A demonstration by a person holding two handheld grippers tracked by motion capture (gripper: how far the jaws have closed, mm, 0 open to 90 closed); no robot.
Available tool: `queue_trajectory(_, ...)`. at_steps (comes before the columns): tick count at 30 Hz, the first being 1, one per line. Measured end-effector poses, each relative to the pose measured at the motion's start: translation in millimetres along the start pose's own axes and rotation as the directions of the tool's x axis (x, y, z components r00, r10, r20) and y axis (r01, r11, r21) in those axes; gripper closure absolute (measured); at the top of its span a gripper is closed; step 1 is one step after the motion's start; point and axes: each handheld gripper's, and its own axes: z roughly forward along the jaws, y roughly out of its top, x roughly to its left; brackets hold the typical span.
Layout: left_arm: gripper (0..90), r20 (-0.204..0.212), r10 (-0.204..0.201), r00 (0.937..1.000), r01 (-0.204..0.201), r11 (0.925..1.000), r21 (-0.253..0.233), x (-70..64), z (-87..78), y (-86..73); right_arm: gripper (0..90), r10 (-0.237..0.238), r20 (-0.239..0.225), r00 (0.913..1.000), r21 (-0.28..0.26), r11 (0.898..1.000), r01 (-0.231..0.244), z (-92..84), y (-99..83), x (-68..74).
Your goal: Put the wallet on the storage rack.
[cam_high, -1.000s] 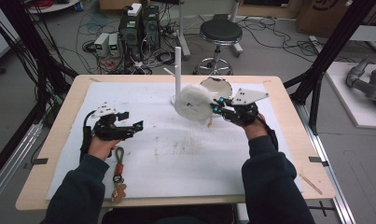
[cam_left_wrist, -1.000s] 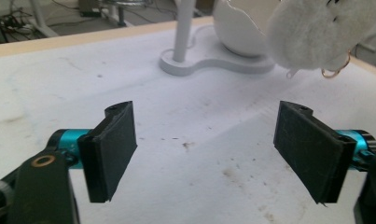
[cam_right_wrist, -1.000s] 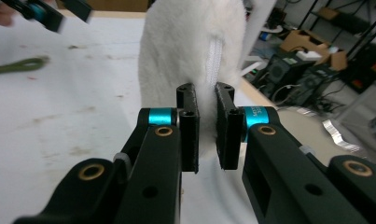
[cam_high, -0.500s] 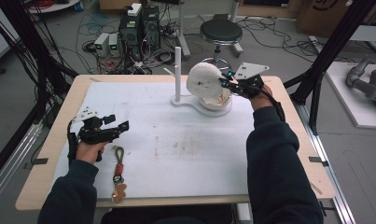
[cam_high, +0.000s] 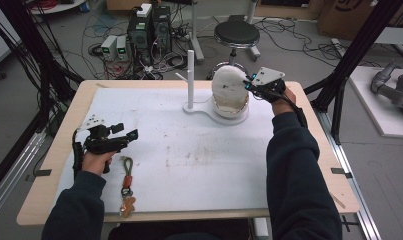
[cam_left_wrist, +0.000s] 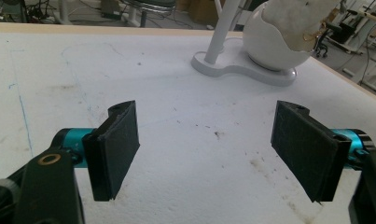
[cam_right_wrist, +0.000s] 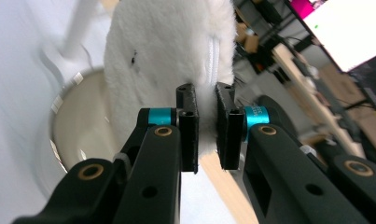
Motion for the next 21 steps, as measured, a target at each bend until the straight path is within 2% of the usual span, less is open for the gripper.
queue_trajectory(1,23.4,0.000,0.000,1.0000,0.000,1.0000,0.000,0.0,0.0,0.0,82.2,0.000,0.000,1.0000,0.000,1.000,0.000,0.0,0.0,0.0)
queue_trajectory(2,23.9,0.001,-0.004,1.0000,0.004,1.0000,0.000,0.0,-0.3,0.1,82.2,-0.028,0.028,0.9992,0.020,0.999,0.028,0.1,-2.3,3.5)
queue_trajectory(3,24.0,0.001,-0.004,1.0000,0.004,1.0000,0.000,0.0,-0.3,0.1,82.2,-0.028,0.028,0.9992,0.020,0.999,0.028,0.1,-2.3,3.5)
queue_trajectory(4,23.9,0.001,-0.005,1.0000,0.005,1.0000,0.000,0.2,-0.4,0.0,82.2,-0.052,0.028,0.9982,0.044,0.998,0.051,0.9,-3.9,6.8)
queue_trajectory(6,23.9,0.001,-0.009,1.0000,0.009,1.0000,-0.001,0.5,-0.4,-0.3,82.1,-0.096,0.014,0.9953,0.069,0.993,0.095,3.7,-4.2,11.6)
queue_trajectory(10,23.9,0.002,-0.013,0.9999,0.013,0.9999,-0.001,1.2,-0.6,-0.6,82.2,-0.152,-0.015,0.9882,0.107,0.982,0.153,9.8,-2.7,19.7)
queue_trajectory(13,24.0,0.002,-0.014,0.9999,0.014,0.9999,0.001,0.7,-1.0,-0.7,82.2,-0.207,-0.039,0.9775,0.150,0.966,0.211,17.3,-4.4,28.4)
queue_trajectory(15,24.0,0.003,-0.011,0.9999,0.011,0.9999,0.004,0.8,-0.6,-1.3,82.2,-0.241,-0.060,0.9687,0.184,0.951,0.248,21.9,-5.6,33.9)
queue_trajectory(17,24.0,0.003,-0.013,0.9999,0.013,0.9999,0.007,1.1,-0.3,-1.6,80.9,-0.215,-0.085,0.9729,0.206,0.952,0.228,25.7,-7.1,35.1)
queue_trajectory(18,24.0,0.003,-0.014,0.9999,0.014,0.9999,0.006,0.7,-0.1,-1.7,76.9,-0.175,-0.095,0.9800,0.211,0.959,0.191,26.3,-7.7,33.4)
queue_trajectory(19,24.0,0.004,-0.012,0.9999,0.012,0.9999,0.006,0.5,-0.2,-1.6,70.4,-0.097,-0.110,0.9892,0.208,0.971,0.118,26.2,-8.3,30.5)
queue_trajectory(20,24.3,0.006,-0.012,0.9999,0.012,0.9999,0.004,0.3,0.0,-1.6,58.7,-0.002,-0.116,0.9932,0.191,0.981,0.024,25.5,-8.6,27.0)
queue_trajectory(21,24.5,0.006,-0.012,0.9999,0.012,0.9999,0.003,0.3,0.2,-1.6,49.9,0.105,-0.111,0.9882,0.174,0.981,-0.085,24.4,-8.4,23.1)
